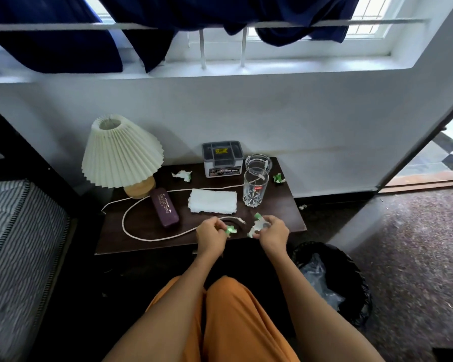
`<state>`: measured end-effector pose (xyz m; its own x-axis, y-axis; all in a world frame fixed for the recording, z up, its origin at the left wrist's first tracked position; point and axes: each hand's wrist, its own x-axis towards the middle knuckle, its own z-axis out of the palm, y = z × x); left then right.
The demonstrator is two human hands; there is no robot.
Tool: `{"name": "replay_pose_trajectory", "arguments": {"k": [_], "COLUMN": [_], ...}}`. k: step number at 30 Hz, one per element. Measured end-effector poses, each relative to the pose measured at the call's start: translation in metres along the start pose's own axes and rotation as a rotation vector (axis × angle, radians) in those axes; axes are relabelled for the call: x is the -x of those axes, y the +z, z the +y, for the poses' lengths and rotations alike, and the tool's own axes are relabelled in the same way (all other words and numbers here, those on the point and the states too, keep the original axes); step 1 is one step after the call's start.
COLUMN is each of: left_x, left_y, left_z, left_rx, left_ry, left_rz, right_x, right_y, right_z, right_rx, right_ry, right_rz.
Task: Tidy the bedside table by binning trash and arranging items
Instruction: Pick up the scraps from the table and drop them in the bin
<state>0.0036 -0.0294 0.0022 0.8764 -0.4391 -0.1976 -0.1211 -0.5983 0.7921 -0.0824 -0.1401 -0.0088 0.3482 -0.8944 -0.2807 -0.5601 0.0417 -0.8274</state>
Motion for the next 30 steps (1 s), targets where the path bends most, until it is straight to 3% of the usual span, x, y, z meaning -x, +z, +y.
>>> {"name": "replay_pose_trajectory", "arguments": {"k": [7, 19, 30], "left_x": [0.022, 0.056, 0.082], "left_y": [0.012, 0.098, 0.181], "left_z": [0.027, 0.042, 0.038], "left_rx": [0.277, 0.133, -0.001], "left_ry": [-0.172, -0.061, -0.142], "left_rz": [0.007, -0.18, -0.271], "right_x": [0.019, 0.014, -0.002], "right_y": [-0.025, -0.081, -0.128], "right_z": [0.0, 0.069, 0.148], "right_rx": [-0.351, -0.126, 0.012], "right_ry": [0.117, 0.13, 0.241], "right_rz": [0.138, 0.155, 0.348]}}
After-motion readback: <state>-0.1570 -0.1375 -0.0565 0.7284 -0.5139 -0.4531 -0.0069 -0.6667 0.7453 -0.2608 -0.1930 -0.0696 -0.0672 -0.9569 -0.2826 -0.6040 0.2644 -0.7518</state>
